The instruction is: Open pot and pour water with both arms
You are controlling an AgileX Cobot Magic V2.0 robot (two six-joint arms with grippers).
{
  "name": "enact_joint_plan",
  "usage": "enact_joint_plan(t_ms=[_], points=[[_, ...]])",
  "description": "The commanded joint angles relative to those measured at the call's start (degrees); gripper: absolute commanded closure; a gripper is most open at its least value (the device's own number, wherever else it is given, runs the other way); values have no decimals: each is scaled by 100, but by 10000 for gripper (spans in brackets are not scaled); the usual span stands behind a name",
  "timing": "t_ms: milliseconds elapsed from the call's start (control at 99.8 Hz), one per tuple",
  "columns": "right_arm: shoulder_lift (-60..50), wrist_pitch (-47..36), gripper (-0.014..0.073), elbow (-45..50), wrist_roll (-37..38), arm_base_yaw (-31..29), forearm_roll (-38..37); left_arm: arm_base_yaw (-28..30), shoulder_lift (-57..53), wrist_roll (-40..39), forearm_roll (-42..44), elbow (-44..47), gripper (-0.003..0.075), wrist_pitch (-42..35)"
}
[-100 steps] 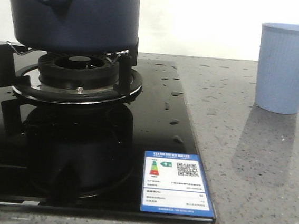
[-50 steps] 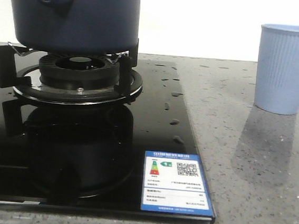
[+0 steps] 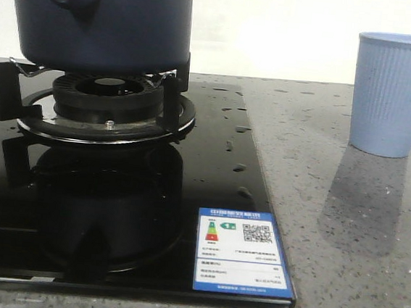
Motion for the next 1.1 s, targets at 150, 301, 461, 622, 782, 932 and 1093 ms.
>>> enact_joint_plan(t_ms=[150, 301, 461, 622, 782, 932, 1093], points=[[29, -200, 661, -138, 25, 14, 141, -5, 58, -59, -206, -140, 740, -100], [29, -200, 661, -138, 25, 14, 141, -5, 58, -59, -206, -140, 740, -100], [29, -208, 661, -138, 25, 14, 141, -5, 58, -24, -100, -140, 740, -481], [29, -208, 661, -138, 25, 14, 141, 160, 58, -2530, 3003, -71, 740, -586], [29, -208, 661, -138, 25, 14, 141, 629, 58, -4747, 5601, 351, 740, -670], [29, -208, 661, -138, 25, 14, 141, 991, 2, -6408, 6793, 975, 740, -1305], [29, -208, 661, -138, 25, 14, 141, 1021, -335, -8163, 8381, 1638, 740, -1920]])
